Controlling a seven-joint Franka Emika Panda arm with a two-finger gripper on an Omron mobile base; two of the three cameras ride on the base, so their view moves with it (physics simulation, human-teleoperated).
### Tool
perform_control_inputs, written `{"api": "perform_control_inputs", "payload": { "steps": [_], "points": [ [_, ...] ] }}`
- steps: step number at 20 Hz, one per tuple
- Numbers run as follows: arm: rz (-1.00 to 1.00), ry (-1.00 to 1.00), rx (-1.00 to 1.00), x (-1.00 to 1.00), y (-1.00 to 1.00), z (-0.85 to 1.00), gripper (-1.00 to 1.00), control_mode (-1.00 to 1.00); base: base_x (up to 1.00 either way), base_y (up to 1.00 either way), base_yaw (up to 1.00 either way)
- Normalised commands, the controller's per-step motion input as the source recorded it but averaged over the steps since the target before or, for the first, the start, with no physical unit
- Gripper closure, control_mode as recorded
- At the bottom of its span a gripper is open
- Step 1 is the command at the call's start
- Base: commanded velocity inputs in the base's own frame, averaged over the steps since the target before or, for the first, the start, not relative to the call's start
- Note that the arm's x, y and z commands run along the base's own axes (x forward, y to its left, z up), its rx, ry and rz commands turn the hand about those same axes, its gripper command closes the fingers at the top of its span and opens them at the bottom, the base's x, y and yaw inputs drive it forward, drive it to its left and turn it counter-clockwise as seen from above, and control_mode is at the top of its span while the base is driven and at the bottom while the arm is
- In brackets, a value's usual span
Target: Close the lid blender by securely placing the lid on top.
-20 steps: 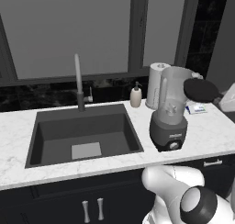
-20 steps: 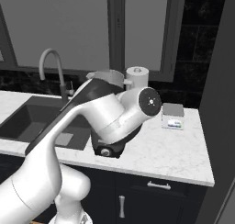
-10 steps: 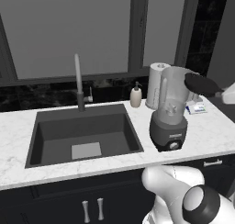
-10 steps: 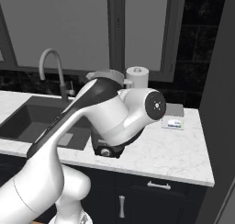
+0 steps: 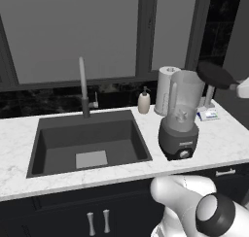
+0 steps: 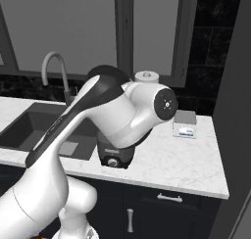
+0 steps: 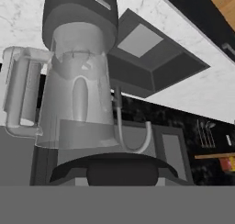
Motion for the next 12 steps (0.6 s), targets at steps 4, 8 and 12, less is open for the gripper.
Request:
{"api": "perform_control_inputs", "payload": {
  "steps": [4,8,12],
  "points": [
    [-0.05,0.0,0.0,0.22,0.21,0.2,1.0,-1.0,0.0,0.0,0.0],
    [-0.03,0.0,0.0,0.34,0.12,0.06,1.0,-1.0,0.0,0.0,0.0],
    [-0.01,0.0,0.0,0.38,0.13,0.01,1.0,-1.0,0.0,0.0,0.0]
  ]
}}
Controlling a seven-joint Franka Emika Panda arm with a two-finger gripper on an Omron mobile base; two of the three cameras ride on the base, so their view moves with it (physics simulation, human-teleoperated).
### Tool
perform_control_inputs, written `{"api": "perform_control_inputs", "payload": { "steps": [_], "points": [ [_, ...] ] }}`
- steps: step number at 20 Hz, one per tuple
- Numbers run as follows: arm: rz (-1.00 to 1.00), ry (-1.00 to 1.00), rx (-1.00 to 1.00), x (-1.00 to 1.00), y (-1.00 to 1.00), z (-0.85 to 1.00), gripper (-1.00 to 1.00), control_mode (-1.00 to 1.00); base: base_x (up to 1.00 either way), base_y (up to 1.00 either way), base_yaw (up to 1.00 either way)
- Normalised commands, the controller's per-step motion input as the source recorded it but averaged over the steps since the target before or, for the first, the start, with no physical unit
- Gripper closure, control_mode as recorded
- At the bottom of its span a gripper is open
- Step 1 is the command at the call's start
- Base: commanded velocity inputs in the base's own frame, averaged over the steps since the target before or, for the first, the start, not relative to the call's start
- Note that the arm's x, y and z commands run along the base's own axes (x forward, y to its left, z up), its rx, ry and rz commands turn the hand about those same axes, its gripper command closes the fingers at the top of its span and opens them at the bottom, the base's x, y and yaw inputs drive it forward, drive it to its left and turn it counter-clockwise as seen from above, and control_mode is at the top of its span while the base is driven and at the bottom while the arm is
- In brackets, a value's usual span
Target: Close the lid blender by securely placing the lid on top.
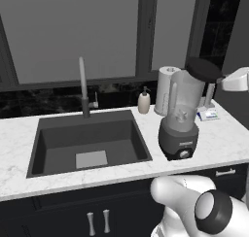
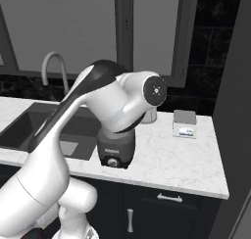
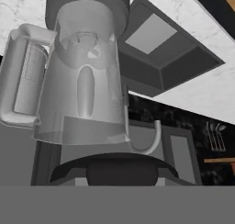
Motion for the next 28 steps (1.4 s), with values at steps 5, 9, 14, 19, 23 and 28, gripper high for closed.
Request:
{"api": "perform_control_inputs", "payload": {
  "steps": [5,9,14,19,23,28],
  "points": [
    [0.0,0.0,0.0,0.34,0.09,0.0,1.0,-1.0,0.0,0.0,0.0],
    [0.0,0.0,0.0,0.31,0.02,0.0,1.0,-1.0,0.0,0.0,0.0],
    [0.0,0.0,0.0,0.28,0.0,0.0,1.0,-1.0,0.0,0.0,0.0],
    [0.0,0.0,-0.03,0.26,0.0,0.0,1.0,-1.0,0.0,0.0,0.0],
    [-0.02,0.0,-0.07,0.22,0.0,-0.04,1.0,-1.0,0.0,0.0,0.0],
    [-0.03,0.0,-0.08,0.22,-0.03,-0.06,1.0,-1.0,0.0,0.0,0.0]
  ]
}}
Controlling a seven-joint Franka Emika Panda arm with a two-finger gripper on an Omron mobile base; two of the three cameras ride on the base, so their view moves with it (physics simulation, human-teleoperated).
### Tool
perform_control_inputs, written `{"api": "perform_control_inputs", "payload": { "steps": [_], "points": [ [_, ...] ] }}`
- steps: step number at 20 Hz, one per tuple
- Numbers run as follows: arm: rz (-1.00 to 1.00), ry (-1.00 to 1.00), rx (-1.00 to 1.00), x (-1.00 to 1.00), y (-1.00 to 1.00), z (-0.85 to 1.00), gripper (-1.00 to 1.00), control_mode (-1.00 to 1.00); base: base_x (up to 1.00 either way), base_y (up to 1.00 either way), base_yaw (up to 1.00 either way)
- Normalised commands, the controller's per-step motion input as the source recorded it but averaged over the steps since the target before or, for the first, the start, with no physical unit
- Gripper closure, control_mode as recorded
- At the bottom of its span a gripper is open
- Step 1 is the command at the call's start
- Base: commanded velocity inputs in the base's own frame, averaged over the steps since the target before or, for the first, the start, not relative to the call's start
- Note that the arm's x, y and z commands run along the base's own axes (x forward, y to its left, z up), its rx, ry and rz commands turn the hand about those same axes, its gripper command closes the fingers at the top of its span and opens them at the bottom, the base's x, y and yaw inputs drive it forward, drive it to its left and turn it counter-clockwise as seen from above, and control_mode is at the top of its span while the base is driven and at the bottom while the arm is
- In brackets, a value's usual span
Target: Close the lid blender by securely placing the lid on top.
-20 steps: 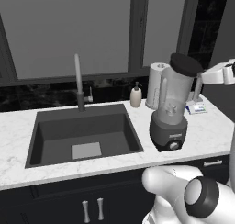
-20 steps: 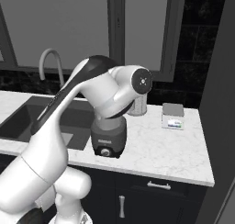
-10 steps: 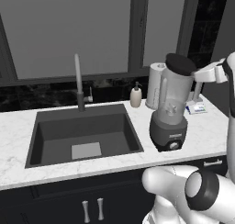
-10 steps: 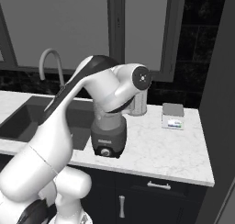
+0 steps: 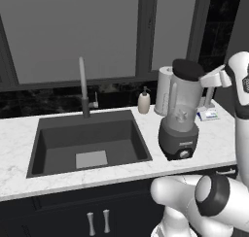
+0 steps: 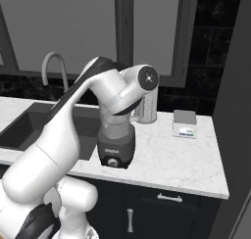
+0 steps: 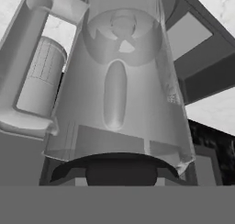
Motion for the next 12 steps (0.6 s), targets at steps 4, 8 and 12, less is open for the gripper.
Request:
{"api": "perform_control_inputs", "payload": {
  "steps": [4,8,12],
  "points": [
    [-0.03,0.0,-0.07,0.23,-0.05,-0.03,1.0,-1.0,0.0,0.0,0.0],
    [-0.04,0.0,-0.05,0.25,-0.11,0.0,1.0,-1.0,0.0,0.0,0.0],
    [-0.04,0.01,-0.04,0.17,-0.11,0.0,1.0,-1.0,0.0,0.0,0.0]
  ]
}}
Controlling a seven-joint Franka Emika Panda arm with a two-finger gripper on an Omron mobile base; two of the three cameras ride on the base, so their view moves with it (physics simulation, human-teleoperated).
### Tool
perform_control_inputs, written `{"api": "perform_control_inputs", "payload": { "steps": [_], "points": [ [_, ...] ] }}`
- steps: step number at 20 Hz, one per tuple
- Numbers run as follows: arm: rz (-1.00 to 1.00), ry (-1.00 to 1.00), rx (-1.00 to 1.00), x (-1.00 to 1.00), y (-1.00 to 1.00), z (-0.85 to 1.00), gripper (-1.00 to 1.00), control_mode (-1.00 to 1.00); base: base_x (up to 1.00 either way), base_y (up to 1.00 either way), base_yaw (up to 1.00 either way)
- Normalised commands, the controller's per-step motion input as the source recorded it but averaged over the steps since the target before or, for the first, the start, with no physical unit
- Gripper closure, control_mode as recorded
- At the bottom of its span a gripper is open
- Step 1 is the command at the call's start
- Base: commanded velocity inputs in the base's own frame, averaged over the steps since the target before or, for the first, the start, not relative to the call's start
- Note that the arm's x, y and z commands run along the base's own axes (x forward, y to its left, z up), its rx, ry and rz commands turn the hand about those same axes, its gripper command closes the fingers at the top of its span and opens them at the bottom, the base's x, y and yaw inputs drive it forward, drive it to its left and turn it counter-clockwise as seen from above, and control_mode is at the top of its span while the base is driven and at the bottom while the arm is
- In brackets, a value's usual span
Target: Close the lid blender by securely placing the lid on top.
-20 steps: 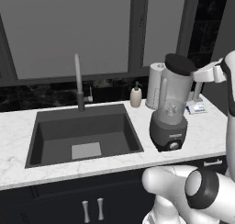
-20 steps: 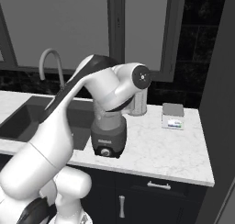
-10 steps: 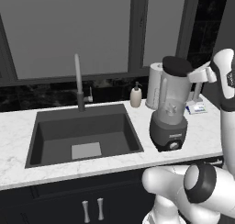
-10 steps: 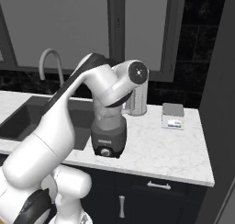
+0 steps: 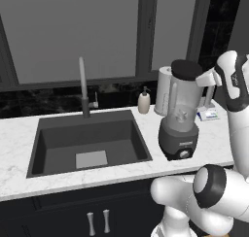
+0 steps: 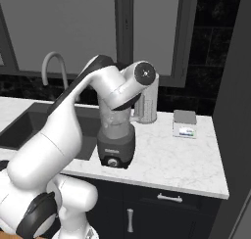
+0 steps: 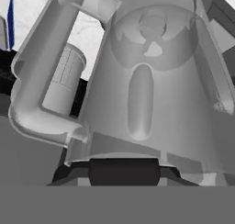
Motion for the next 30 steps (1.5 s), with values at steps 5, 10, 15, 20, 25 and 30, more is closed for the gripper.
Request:
{"api": "perform_control_inputs", "payload": {
  "steps": [5,10,15,20,25,30],
  "points": [
    [-0.01,0.03,-0.07,0.01,-0.01,-0.05,1.0,-1.0,0.0,0.0,0.0],
    [0.0,0.07,-0.07,-0.16,0.0,-0.06,1.0,-1.0,0.0,0.0,0.0],
    [0.0,0.09,-0.06,-0.38,0.0,-0.01,1.0,-1.0,0.0,0.0,0.0],
    [0.0,0.11,-0.02,-0.44,0.0,0.0,1.0,-1.0,0.0,0.0,0.0],
    [0.0,0.14,0.0,-0.44,0.0,0.0,1.0,-1.0,0.0,0.0,0.0],
    [0.0,0.14,0.01,-0.41,0.0,0.0,1.0,-1.0,0.0,0.0,0.0]
  ]
}}
